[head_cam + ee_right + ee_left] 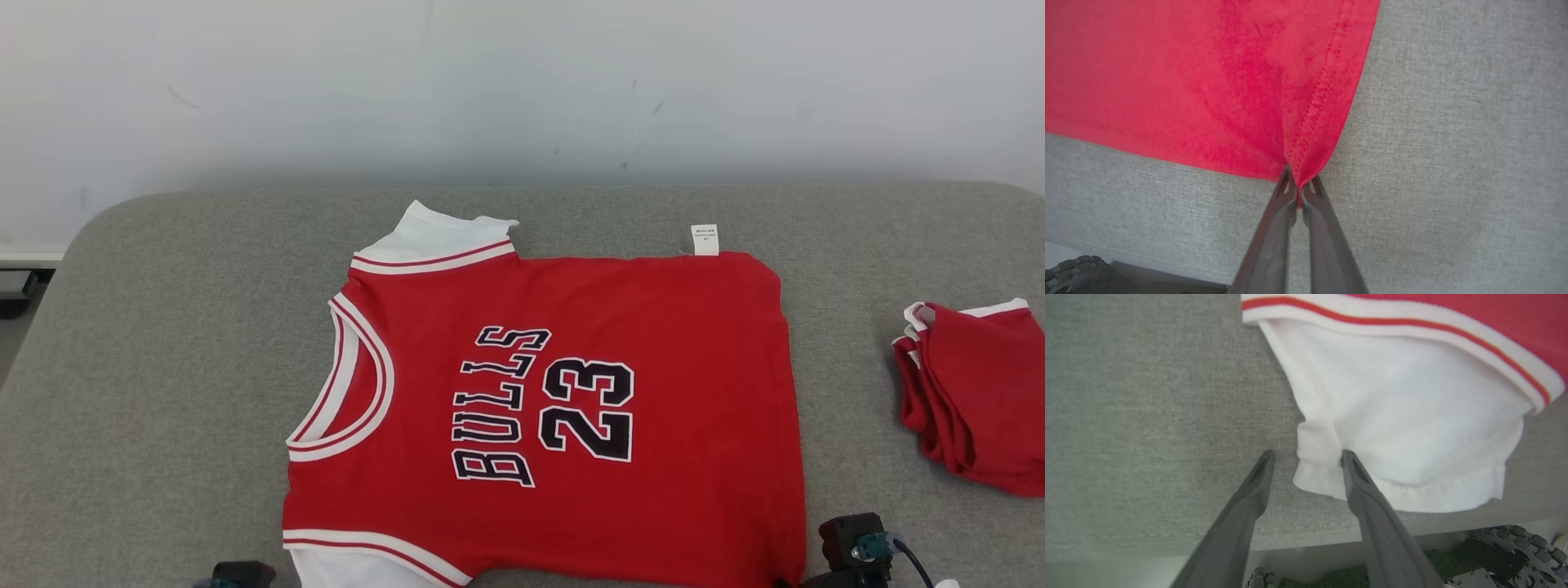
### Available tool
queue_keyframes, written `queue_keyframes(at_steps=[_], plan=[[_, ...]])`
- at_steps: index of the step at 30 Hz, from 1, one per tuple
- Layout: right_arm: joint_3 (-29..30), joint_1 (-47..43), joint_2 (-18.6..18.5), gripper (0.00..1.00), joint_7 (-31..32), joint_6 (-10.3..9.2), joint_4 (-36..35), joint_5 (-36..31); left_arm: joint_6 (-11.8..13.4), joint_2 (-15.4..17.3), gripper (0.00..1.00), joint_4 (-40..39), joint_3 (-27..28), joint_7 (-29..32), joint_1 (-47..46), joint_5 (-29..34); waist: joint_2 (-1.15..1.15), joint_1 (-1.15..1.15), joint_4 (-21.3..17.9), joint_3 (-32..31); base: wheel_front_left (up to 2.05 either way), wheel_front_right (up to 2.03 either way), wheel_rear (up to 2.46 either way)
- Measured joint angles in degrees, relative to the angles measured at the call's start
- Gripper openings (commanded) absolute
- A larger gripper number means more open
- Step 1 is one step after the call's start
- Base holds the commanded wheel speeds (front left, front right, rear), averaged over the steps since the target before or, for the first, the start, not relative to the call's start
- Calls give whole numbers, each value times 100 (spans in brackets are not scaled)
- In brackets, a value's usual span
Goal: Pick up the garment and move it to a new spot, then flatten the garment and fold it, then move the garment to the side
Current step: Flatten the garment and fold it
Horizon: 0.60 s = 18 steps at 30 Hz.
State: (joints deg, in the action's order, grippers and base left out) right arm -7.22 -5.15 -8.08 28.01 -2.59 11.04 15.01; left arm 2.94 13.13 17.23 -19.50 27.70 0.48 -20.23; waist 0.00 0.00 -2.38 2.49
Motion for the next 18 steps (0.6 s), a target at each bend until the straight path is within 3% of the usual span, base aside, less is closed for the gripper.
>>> queue_keyframes(at_steps=[6, 9, 14, 18], plan=[[22, 2, -8, 0, 21, 0, 0, 0, -45, 11, 83, 22, 8, -3, -14, -40, 0, 0, 14, 4, 0, 0, 0], [46, 2, -12, 0, 21, 0, 1, 0, -45, 26, 75, 33, 29, -8, -16, -41, 0, 0, 12, 1, 0, 0, 0], [88, 2, -29, 0, 20, -43, 4, 0, -44, 43, 84, 37, 97, -12, -14, -178, 0, 1, 1, -9, 0, 0, 0], [104, 2, -33, 0, 20, -43, 5, 0, -41, 115, 84, 33, 180, -36, -11, -199, 0, 1, -5, -11, 0, 0, 0]])
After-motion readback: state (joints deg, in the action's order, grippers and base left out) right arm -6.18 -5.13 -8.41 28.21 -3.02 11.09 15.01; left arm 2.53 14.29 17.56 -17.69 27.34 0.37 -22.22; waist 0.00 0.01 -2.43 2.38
